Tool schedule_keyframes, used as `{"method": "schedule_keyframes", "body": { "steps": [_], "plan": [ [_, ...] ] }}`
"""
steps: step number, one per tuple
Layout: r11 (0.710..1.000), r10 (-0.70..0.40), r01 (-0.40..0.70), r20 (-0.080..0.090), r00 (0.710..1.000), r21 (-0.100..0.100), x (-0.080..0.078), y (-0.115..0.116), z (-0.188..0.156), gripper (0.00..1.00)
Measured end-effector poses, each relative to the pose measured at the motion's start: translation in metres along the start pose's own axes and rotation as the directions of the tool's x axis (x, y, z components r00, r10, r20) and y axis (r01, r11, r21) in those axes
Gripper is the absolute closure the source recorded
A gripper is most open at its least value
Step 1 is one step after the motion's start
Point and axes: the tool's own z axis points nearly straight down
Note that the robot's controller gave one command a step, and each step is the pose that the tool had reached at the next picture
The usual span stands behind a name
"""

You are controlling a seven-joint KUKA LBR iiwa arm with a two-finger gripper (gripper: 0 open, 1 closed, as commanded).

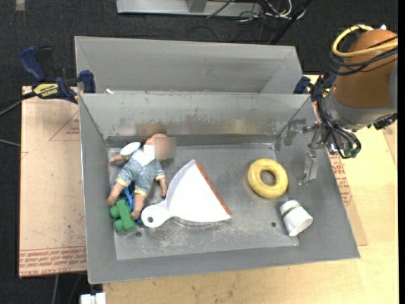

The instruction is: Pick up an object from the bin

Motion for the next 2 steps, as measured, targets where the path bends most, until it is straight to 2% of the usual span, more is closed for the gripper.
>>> {"method": "schedule_keyframes", "body": {
  "steps": [1, 2],
  "plan": [
    [1.0, -0.003, 0.003, 0.008, 1.0, 0.001, -0.001, 0.001, -0.005, 0.0],
    [0.999, -0.051, 0.051, 0.014, 0.999, 0.004, -0.005, 0.003, 0.029, 0.0]
  ]
}}
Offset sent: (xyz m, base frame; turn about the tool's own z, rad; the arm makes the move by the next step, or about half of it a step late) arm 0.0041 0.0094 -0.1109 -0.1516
